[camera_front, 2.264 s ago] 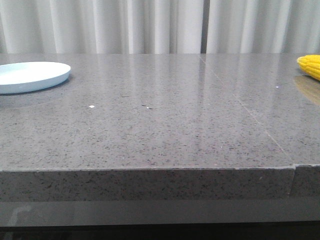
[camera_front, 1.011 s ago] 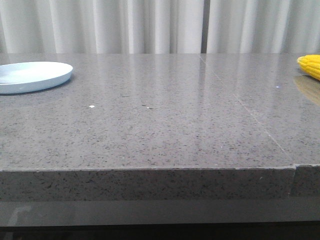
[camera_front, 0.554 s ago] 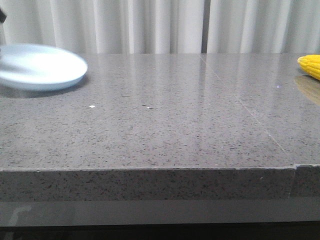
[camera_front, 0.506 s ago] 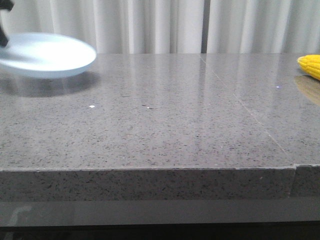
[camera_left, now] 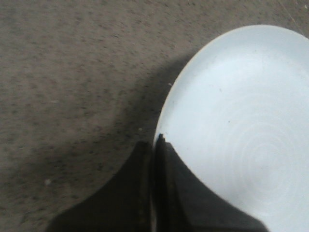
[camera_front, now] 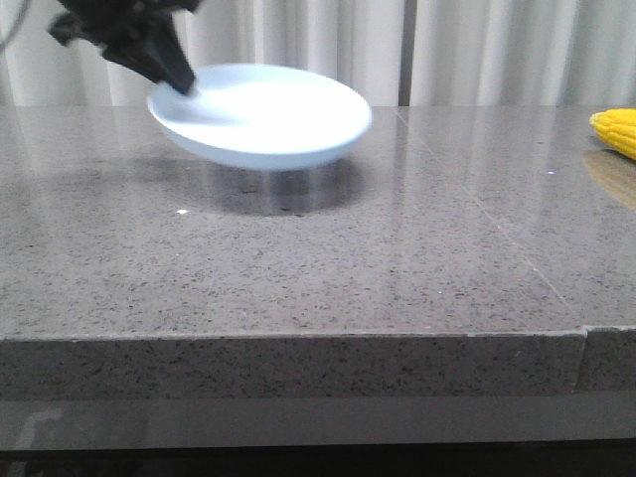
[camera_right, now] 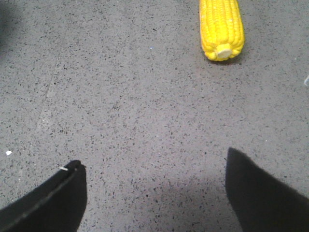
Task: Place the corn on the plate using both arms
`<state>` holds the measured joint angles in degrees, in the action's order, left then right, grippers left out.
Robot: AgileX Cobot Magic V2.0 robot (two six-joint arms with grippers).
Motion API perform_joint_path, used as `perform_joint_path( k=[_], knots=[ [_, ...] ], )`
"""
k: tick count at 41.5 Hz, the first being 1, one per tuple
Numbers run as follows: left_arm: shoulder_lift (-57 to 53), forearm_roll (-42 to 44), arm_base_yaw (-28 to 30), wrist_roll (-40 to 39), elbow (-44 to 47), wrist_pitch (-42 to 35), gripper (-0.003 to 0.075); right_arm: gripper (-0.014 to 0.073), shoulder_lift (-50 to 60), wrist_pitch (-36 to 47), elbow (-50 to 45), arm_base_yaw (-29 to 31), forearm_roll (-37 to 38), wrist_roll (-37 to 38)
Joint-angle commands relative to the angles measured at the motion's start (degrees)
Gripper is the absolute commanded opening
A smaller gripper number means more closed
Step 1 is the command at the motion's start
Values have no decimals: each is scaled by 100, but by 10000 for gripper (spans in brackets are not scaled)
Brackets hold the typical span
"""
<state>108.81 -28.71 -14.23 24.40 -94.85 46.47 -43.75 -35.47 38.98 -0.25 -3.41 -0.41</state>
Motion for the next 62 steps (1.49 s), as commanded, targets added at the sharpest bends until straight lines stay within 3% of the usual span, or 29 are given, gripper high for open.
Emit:
perform_joint_path(
  k=[1,14,24,27,38,45,53,62],
  knots=[
    [-95,-316,-285,-1,-179,-327,-20,614,-7,305,201,-2,25,-46],
    [305,-375,-642,-111,-179,-743,10,614,-7,305,201,-2,25,-46],
    [215,-352,-574,-111,-215,-620,371,614,-7,298,201,-2,25,-46],
    [43,-352,-574,-111,-227,-572,421,614,-7,298,201,-2,25,-46],
    [-1093,383,-1148,-132,-227,-298,421,614,-7,285,201,-2,25,-46],
    [-1809,1644,-1678,-1121,-94,54,421,614,-7,285,201,-2,25,-46],
    [-2703,3144,-2312,-2277,719,121,421,614,-7,285,201,-2,25,-46],
    [-3818,3159,-2477,-2695,2030,-332,421,614,-7,285,201,-2,25,-46]
  ],
)
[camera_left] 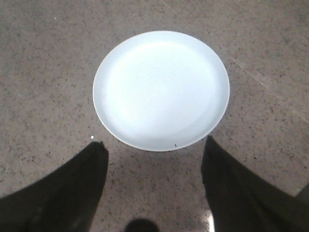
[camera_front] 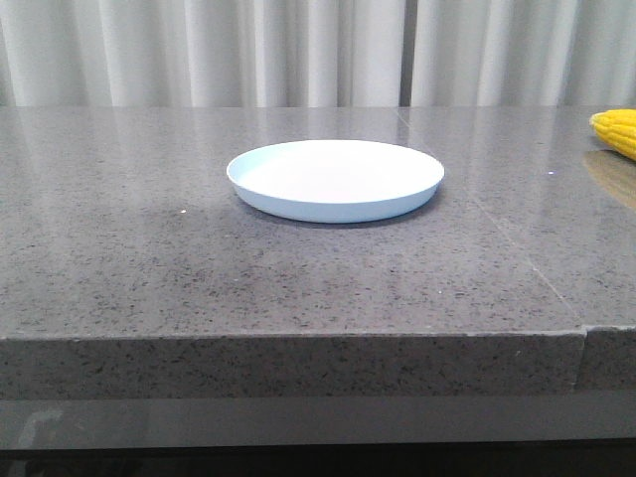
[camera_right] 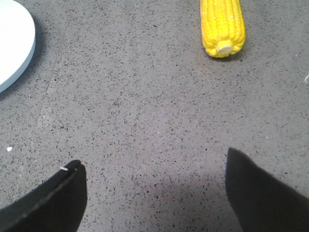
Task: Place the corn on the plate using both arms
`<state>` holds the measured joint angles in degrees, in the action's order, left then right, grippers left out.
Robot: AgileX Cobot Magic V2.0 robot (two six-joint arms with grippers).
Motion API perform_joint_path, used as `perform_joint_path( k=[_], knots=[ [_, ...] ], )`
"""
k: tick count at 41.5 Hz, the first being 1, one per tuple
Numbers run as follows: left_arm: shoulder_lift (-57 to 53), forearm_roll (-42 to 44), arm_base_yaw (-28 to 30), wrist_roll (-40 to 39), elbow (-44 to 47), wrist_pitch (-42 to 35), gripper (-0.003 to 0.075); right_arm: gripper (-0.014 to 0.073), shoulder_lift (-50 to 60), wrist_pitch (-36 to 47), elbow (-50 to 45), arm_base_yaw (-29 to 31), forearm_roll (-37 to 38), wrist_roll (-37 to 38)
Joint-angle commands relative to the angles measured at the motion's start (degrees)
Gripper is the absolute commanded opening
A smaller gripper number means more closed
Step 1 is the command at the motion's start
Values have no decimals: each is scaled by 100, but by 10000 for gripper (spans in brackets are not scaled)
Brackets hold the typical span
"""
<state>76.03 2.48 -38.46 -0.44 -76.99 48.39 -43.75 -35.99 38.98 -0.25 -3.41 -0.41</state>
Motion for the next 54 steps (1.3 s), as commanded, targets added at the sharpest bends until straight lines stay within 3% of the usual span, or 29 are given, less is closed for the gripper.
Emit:
perform_joint_path(
  k=[1,23,42,54],
  knots=[
    [-692,25,-54,-240,425,-571,421,614,-7,337,201,-2,25,-46],
    [-3234,18,-54,-467,2938,-834,421,614,-7,337,201,-2,25,-46],
    [-3385,69,-54,-467,3053,-826,421,614,-71,414,285,-2,24,-41],
    [-3385,69,-54,-467,3053,-826,421,647,-1304,-317,1701,400,121,-41]
  ],
)
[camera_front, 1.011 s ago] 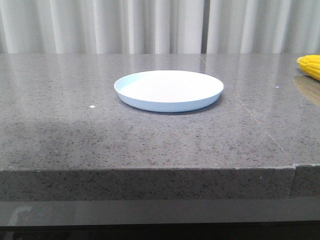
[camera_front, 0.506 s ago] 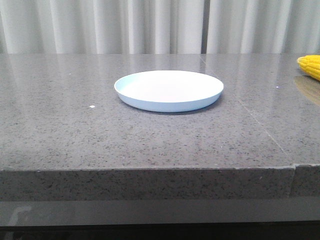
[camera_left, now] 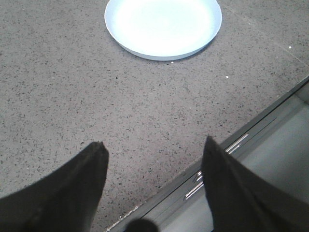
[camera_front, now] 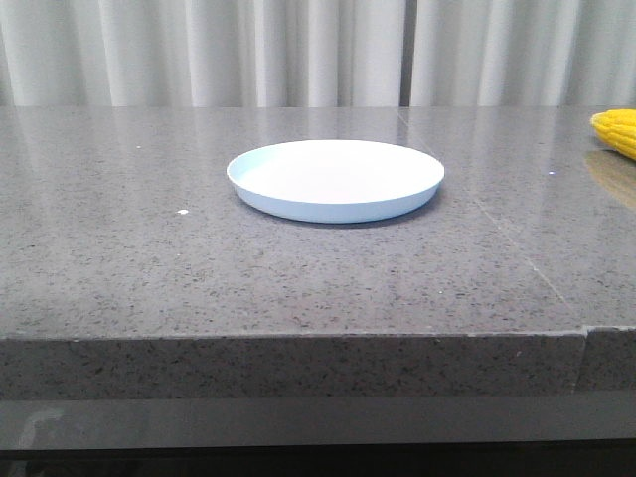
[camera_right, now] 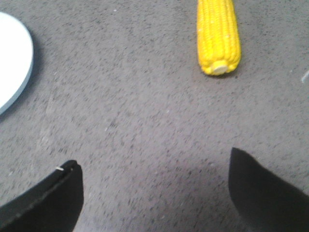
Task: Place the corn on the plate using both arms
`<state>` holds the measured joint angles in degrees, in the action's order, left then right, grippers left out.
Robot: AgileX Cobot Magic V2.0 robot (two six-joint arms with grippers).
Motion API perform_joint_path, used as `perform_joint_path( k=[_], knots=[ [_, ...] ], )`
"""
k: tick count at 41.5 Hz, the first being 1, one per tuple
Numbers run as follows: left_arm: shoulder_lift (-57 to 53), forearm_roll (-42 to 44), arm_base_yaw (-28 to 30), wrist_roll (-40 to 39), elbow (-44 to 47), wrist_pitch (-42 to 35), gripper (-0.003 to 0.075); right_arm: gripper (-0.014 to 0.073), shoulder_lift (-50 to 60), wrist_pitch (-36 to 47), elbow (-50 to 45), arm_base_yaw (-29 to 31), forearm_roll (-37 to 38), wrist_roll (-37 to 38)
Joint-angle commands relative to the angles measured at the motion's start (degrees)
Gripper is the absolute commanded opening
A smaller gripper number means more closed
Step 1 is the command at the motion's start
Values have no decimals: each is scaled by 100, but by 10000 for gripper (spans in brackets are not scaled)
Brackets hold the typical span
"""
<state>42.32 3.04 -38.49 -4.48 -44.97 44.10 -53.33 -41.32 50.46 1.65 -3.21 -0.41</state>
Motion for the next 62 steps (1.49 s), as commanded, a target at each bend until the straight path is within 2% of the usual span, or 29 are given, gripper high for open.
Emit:
perform_joint_path(
  k=[1,10,29,39,51,55,60,62],
  knots=[
    [-14,13,-50,-62,-149,-398,421,647,-462,180,670,288,101,-41],
    [-14,13,-50,-62,-149,-398,421,647,-1768,-318,1915,898,101,-41],
    [-14,13,-50,-62,-149,-398,421,647,-4470,-863,4071,930,-379,-578],
    [-14,13,-50,-62,-149,-398,421,647,-5338,-845,4726,930,-384,-578],
    [-14,13,-50,-62,-149,-398,421,642,-5714,-746,4945,930,-377,-578],
    [-14,13,-50,-62,-149,-398,421,538,-5714,-801,4945,930,-382,-584],
    [-14,13,-50,-62,-149,-398,421,288,-5714,-915,4945,930,-382,-584],
    [-14,13,-50,-62,-149,-398,421,265,-5688,-947,4945,930,-382,-584]
  ],
)
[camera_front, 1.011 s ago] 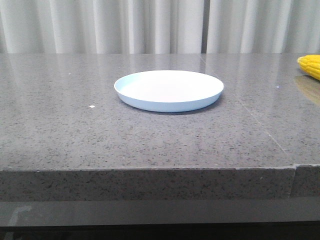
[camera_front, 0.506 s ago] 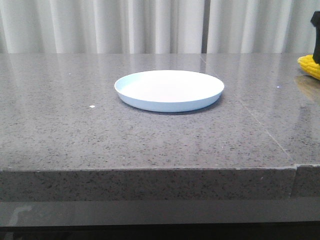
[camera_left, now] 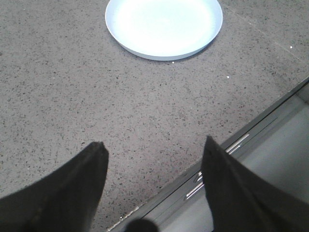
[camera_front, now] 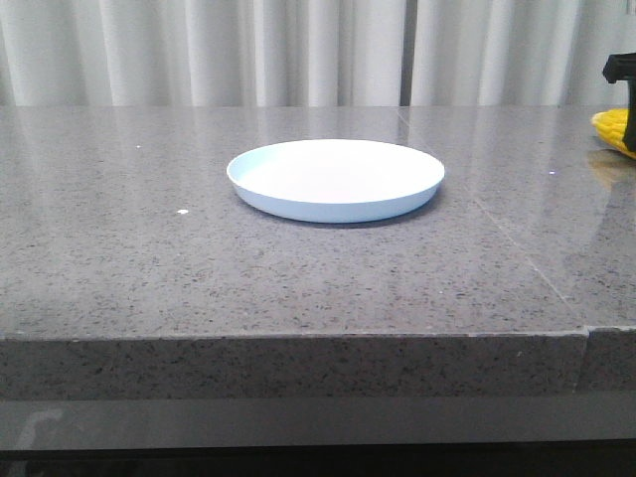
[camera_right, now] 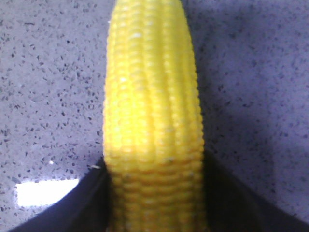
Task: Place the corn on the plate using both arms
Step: 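Grasp the yellow corn cob with the right gripper, then carry the corn cob with the right gripper over the plate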
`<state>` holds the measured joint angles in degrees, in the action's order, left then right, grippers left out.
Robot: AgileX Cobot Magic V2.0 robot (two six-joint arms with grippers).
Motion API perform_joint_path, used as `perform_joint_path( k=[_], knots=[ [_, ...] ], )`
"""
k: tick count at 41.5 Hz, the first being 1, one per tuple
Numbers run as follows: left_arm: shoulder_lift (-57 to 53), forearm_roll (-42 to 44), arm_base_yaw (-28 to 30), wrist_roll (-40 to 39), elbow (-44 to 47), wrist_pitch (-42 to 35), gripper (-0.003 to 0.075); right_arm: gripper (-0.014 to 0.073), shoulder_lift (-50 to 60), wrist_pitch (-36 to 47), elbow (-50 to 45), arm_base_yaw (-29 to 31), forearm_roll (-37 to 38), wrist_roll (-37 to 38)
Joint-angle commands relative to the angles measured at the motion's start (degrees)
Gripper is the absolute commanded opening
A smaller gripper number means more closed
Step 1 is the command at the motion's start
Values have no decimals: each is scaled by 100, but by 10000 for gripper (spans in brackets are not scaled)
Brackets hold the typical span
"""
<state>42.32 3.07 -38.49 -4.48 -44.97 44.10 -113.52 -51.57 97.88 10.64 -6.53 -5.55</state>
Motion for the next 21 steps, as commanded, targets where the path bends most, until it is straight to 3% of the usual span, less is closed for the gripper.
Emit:
perform_joint_path(
  k=[1,12,21],
  knots=[
    [-14,11,-50,-62,-149,-398,421,269,375,55,202,23,-50,-69],
    [-14,11,-50,-62,-149,-398,421,274,1103,38,202,-365,-63,-69],
    [-14,11,-50,-62,-149,-398,421,274,1726,-11,202,-1383,-334,-69]
  ],
)
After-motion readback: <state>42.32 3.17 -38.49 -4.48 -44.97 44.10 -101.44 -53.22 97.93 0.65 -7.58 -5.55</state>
